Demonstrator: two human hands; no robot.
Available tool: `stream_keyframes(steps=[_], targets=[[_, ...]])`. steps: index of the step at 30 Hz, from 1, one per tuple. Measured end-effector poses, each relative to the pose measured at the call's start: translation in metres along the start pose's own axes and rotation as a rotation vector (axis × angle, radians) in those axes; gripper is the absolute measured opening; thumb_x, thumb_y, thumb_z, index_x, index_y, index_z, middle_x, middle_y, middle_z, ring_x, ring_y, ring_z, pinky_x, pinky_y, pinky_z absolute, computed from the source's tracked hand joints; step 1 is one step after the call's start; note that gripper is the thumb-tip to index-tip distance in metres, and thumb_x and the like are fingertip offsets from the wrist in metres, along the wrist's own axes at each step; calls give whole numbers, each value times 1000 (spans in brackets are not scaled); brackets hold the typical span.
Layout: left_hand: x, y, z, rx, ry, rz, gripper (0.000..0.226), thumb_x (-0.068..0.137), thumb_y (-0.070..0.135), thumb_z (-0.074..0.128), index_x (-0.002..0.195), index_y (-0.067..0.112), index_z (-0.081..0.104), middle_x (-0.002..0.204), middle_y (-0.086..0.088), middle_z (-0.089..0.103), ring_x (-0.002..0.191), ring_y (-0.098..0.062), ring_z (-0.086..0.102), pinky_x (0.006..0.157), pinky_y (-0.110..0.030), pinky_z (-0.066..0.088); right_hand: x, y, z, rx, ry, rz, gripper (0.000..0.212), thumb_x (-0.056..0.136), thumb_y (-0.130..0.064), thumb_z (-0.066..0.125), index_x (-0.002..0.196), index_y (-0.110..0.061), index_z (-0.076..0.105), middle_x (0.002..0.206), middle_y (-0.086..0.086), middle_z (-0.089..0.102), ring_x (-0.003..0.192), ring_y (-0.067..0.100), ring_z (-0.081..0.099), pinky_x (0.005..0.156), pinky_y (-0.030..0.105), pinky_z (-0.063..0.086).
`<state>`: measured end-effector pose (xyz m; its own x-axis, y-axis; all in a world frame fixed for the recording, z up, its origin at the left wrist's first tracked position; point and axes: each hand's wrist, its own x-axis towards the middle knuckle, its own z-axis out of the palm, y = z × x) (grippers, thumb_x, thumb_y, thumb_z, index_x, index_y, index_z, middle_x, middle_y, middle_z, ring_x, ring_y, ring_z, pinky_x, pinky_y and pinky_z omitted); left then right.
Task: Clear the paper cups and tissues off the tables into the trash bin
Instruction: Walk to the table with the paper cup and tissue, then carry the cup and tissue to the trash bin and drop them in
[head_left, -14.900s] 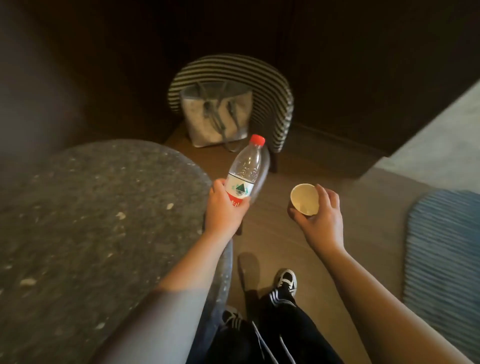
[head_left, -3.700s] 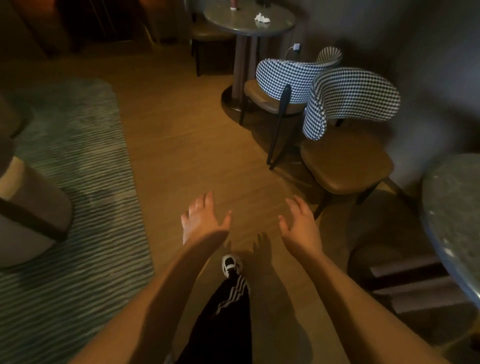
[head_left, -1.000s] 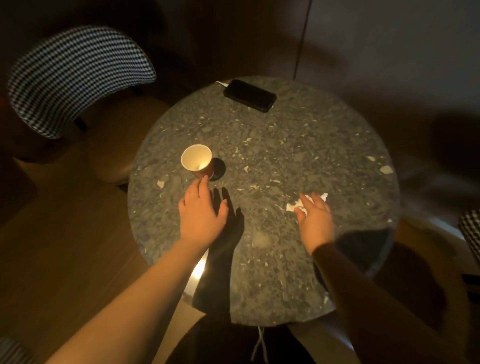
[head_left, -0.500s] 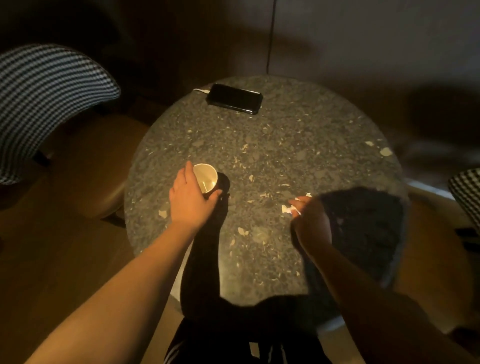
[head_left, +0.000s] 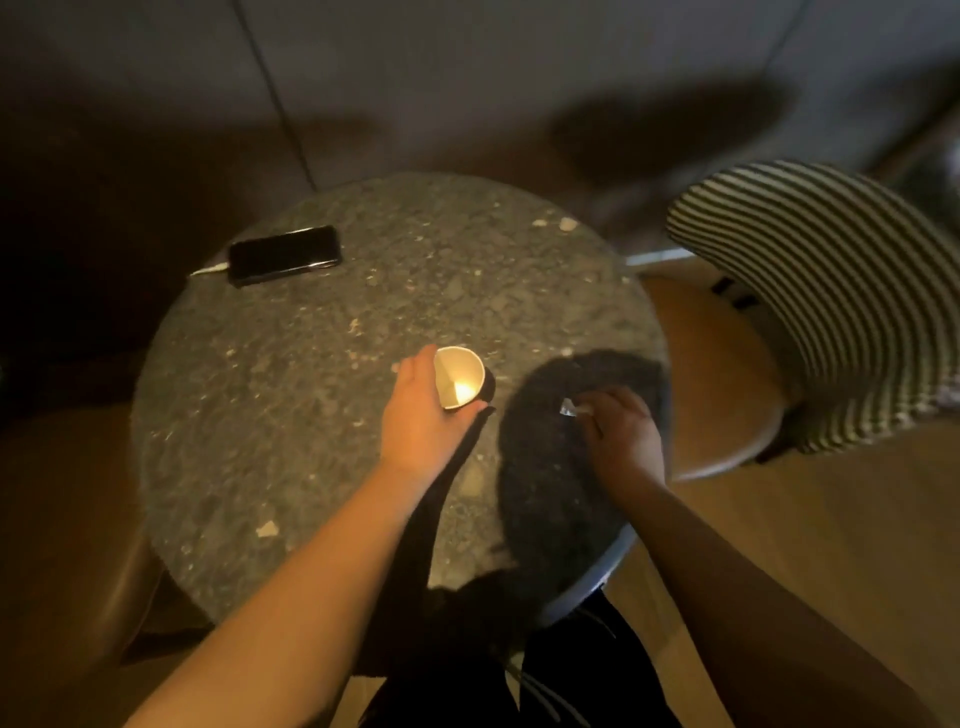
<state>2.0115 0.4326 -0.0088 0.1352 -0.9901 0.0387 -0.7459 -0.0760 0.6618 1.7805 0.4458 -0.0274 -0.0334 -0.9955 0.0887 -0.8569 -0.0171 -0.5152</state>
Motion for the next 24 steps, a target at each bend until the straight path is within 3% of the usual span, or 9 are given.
stream_keyframes(steps=[5, 10, 16, 24], targets=[[-11, 74, 56, -34, -217, 229, 82, 68, 40, 80, 134, 15, 39, 124, -8, 47, 110, -28, 51, 84, -35, 43, -59, 52, -56, 35, 183, 250, 18, 86, -13, 61, 102, -10, 68, 105, 9, 62, 99, 28, 56, 80, 32, 45], [-55, 162, 126, -105, -424, 465, 85, 68, 26, 83, 136, 0, 40, 127, -21, 50, 117, -36, 48, 93, -43, 43, -137, 115, -110, -16, 382, 541, 24, 84, -9, 63, 107, -10, 68, 107, 7, 62, 101, 26, 56, 83, 33, 46], [-129, 272, 218, -46, -580, 795, 84, 66, 37, 83, 134, 9, 41, 123, -13, 51, 111, -29, 50, 86, -37, 44, -241, 209, -174, -45, 583, 876, 22, 86, -13, 62, 107, -12, 67, 106, 4, 60, 100, 22, 55, 81, 26, 39], [-264, 445, 371, -47, -771, 1001, 82, 66, 38, 82, 133, 14, 43, 125, -7, 50, 109, -26, 52, 83, -34, 45, -366, 365, -264, -36, 727, 1175, 21, 88, -17, 62, 108, -15, 67, 105, 2, 59, 97, 19, 55, 76, 24, 37]])
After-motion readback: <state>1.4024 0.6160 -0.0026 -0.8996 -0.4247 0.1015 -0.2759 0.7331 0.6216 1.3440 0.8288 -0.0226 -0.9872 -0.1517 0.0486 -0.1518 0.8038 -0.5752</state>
